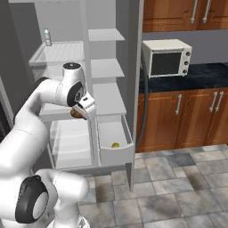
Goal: Take the lemon and potato from the fridge shelf and place them in the freezer drawer to begin freezing them.
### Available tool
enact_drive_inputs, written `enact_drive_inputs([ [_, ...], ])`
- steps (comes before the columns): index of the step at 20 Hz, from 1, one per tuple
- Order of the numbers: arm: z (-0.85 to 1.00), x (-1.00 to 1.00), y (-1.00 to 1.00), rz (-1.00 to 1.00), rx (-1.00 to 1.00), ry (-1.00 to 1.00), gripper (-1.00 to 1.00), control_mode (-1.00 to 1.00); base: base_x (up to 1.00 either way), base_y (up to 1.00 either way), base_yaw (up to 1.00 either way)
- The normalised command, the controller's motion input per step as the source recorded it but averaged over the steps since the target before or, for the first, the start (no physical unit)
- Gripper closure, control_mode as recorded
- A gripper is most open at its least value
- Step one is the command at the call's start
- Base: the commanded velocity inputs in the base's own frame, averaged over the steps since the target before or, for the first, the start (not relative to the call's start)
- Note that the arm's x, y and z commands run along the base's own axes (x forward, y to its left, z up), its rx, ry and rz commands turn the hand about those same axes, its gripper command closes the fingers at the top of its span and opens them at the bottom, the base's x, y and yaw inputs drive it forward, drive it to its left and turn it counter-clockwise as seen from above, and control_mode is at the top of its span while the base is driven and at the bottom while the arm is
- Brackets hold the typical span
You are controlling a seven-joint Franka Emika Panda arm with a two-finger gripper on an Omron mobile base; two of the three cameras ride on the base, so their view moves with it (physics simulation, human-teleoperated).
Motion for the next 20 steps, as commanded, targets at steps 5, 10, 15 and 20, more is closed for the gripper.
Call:
enact_drive_inputs([
  [5, -0.65, 0.88, -0.31, -0.2, 0.04, 0.25, 1.0, -1.0, 0.0, 0.0, 0.0],
  [10, -0.42, 0.71, 0.0, -0.07, 0.01, 0.16, 1.0, -1.0, 0.0, 0.0, 0.0],
  [15, -0.61, 0.47, 0.0, -0.04, 0.0, 0.13, 1.0, -1.0, 0.0, 0.0, 0.0],
  [20, -0.82, 0.48, 0.0, -0.06, 0.0, 0.04, 1.0, -1.0, 0.0, 0.0, 0.0],
])
